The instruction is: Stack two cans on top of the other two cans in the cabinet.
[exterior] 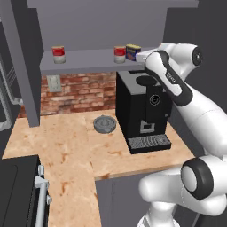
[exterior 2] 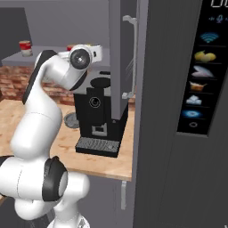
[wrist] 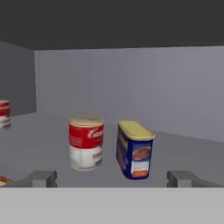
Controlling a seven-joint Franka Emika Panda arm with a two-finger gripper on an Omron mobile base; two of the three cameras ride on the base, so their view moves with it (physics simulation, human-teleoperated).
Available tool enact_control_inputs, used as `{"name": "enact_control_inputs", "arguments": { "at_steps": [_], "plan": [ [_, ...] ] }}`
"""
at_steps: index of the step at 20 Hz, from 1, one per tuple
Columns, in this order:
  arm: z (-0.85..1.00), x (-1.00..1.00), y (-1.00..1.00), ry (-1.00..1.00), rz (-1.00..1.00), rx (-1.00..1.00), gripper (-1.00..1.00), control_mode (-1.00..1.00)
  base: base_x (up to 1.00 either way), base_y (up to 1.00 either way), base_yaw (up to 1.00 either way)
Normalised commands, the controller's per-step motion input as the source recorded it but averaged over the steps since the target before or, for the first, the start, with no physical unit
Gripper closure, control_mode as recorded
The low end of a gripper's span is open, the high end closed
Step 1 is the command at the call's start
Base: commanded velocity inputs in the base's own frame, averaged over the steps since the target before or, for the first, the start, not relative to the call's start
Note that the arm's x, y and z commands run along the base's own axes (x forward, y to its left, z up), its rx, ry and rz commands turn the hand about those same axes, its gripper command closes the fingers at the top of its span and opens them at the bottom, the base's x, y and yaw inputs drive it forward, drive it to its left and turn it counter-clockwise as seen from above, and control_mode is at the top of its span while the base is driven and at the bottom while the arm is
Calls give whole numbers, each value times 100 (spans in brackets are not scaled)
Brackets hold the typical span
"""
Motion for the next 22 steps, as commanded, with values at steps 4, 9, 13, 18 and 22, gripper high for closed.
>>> {"name": "enact_control_inputs", "arguments": {
  "at_steps": [4,9,13,18,22],
  "plan": [
    [0,27,-6,1,0,1,-100,-100,0,0,0],
    [0,28,-6,1,0,3,-100,-100,0,0,0],
    [0,31,-1,1,0,4,-100,-100,0,0,0],
    [0,26,0,0,0,1,-100,-100,0,0,0],
    [0,14,0,0,0,0,-100,-100,0,0,0]
  ]
}}
